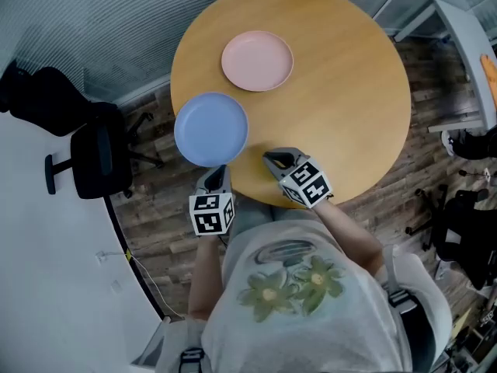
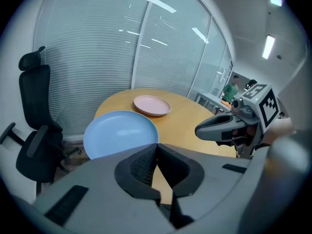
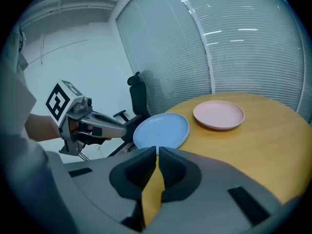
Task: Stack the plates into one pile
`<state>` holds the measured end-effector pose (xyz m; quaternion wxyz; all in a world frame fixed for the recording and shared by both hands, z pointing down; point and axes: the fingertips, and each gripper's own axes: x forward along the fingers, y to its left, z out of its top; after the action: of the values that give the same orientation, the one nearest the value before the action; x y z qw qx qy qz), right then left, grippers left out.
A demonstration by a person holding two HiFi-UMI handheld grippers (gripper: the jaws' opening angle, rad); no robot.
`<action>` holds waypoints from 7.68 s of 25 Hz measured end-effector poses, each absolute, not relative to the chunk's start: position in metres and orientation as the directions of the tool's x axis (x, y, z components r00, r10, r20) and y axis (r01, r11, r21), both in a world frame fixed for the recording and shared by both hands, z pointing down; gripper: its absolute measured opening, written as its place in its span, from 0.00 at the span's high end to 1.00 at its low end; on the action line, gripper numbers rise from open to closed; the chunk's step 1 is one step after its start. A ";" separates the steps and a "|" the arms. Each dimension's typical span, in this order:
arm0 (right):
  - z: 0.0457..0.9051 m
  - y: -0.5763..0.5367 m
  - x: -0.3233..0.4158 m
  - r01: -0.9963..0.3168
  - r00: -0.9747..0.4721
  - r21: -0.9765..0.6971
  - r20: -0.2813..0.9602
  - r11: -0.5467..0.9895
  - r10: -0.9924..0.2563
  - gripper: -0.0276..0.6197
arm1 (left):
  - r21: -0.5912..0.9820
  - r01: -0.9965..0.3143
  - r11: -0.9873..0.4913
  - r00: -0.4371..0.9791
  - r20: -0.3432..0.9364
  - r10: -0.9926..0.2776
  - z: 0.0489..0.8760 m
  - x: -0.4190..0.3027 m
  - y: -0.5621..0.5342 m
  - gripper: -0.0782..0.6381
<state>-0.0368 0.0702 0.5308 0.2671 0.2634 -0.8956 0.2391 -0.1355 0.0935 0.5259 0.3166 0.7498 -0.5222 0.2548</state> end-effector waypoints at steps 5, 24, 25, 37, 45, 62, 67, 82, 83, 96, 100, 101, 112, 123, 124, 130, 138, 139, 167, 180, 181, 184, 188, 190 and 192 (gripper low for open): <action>0.531 0.106 -0.009 -0.595 -0.722 -0.299 0.607 0.746 -0.332 0.88 | 0.224 -0.925 -0.307 0.371 0.709 -0.599 0.524 -0.089 0.126 0.87; 0.517 0.122 0.036 -0.638 -0.716 -0.290 0.566 0.714 -0.410 0.87 | 0.196 -0.907 -0.374 0.404 0.660 -0.634 0.504 -0.028 0.134 0.86; 0.516 0.112 0.034 -0.660 -0.699 -0.281 0.569 0.697 -0.433 0.86 | 0.199 -0.904 -0.378 0.409 0.660 -0.631 0.504 -0.033 0.123 0.84; 0.504 -0.008 0.020 -0.807 -0.583 -0.308 0.549 0.504 -0.599 0.62 | 0.125 -0.898 -0.421 0.395 0.651 -0.648 0.487 -0.106 -0.019 0.60; 0.503 -0.082 0.010 -0.852 -0.523 -0.324 0.547 0.411 -0.653 0.62 | 0.079 -0.885 -0.458 0.391 0.660 -0.642 0.491 -0.148 -0.110 0.60; 0.572 -0.193 0.027 -0.935 -0.314 -0.336 0.632 0.115 -0.709 0.62 | 0.085 -0.781 -0.619 0.468 0.736 -0.490 0.549 -0.164 -0.279 0.60; 0.596 -0.213 0.026 -0.937 -0.269 -0.348 0.660 0.032 -0.702 0.62 | 0.114 -0.738 -0.666 0.489 0.769 -0.411 0.575 -0.160 -0.310 0.60; 0.673 -0.250 0.035 -0.853 -0.222 -0.469 0.721 -0.227 -0.656 0.63 | 0.240 -0.717 -0.655 0.491 0.841 -0.229 0.669 -0.148 -0.362 0.60; 0.677 -0.251 0.035 -0.845 -0.221 -0.478 0.721 -0.240 -0.656 0.62 | 0.248 -0.715 -0.654 0.491 0.843 -0.218 0.674 -0.148 -0.363 0.60; 0.688 -0.255 0.026 -0.850 -0.219 -0.461 0.749 -0.255 -0.625 0.72 | 0.275 -0.678 -0.682 0.518 0.837 -0.177 0.680 -0.137 -0.358 0.71; 0.684 -0.251 0.025 -0.854 -0.221 -0.458 0.748 -0.245 -0.626 0.73 | 0.282 -0.679 -0.678 0.527 0.830 -0.183 0.674 -0.140 -0.354 0.71; 0.681 -0.250 0.025 -0.855 -0.224 -0.459 0.746 -0.241 -0.628 0.73 | 0.283 -0.679 -0.678 0.530 0.827 -0.186 0.671 -0.141 -0.353 0.71; 0.643 -0.235 0.018 -0.868 -0.248 -0.465 0.710 -0.175 -0.659 0.73 | 0.254 -0.699 -0.669 0.527 0.815 -0.241 0.634 -0.151 -0.332 0.71; 0.596 -0.216 0.004 -0.879 -0.295 -0.470 0.669 -0.080 -0.682 0.73 | 0.210 -0.731 -0.649 0.517 0.791 -0.326 0.585 -0.172 -0.300 0.71; 0.590 -0.215 0.001 -0.881 -0.301 -0.469 0.664 -0.068 -0.684 0.73 | 0.208 -0.736 -0.644 0.517 0.788 -0.336 0.580 -0.176 -0.297 0.71; 0.565 -0.201 -0.013 -0.881 -0.339 -0.472 0.643 -0.008 -0.687 0.73 | 0.194 -0.765 -0.614 0.504 0.774 -0.384 0.553 -0.193 -0.276 0.71; 0.539 -0.175 -0.024 -0.876 -0.408 -0.472 0.618 0.098 -0.672 0.73 | 0.161 -0.819 -0.550 0.459 0.760 -0.461 0.524 -0.210 -0.232 0.71; 0.535 -0.171 -0.024 -0.875 -0.418 -0.471 0.615 0.113 -0.669 0.73 | 0.157 -0.827 -0.540 0.452 0.758 -0.471 0.520 -0.212 -0.225 0.71; 0.509 -0.043 -0.094 -0.783 -0.614 -0.411 0.634 0.468 -0.470 0.73 | 0.157 -0.969 -0.189 0.241 0.756 -0.609 0.487 -0.286 -0.018 0.71; 0.533 -0.017 -0.112 -0.770 -0.609 -0.389 0.684 0.506 -0.401 0.73 | 0.162 -0.980 -0.117 0.199 0.788 -0.582 0.511 -0.302 0.020 0.71; 0.536 -0.017 -0.114 -0.769 -0.608 -0.388 0.689 0.508 -0.395 0.73 | 0.161 -0.981 -0.112 0.196 0.792 -0.578 0.514 -0.304 0.020 0.71; 0.545 -0.016 -0.121 -0.768 -0.604 -0.384 0.702 0.512 -0.377 0.73 | 0.159 -0.982 -0.101 0.189 0.805 -0.563 0.523 -0.311 0.023 0.71; 0.556 -0.013 -0.130 -0.767 -0.596 -0.380 0.721 0.518 -0.354 0.73 | 0.167 -0.982 -0.090 0.189 0.820 -0.540 0.535 -0.318 0.029 0.71; 0.560 -0.014 -0.133 -0.767 -0.592 -0.377 0.728 0.519 -0.346 0.73 | 0.172 -0.981 -0.086 0.191 0.826 -0.531 0.540 -0.321 0.029 0.71; 0.564 -0.017 -0.136 -0.770 -0.585 -0.372 0.736 0.518 -0.340 0.73 | 0.173 -0.981 -0.084 0.191 0.832 -0.521 0.545 -0.324 0.027 0.70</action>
<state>-0.1357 -0.0168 0.5644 0.3033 0.3398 -0.8168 0.3540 -0.3241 0.0269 0.5455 0.3805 0.6713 -0.5596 0.3023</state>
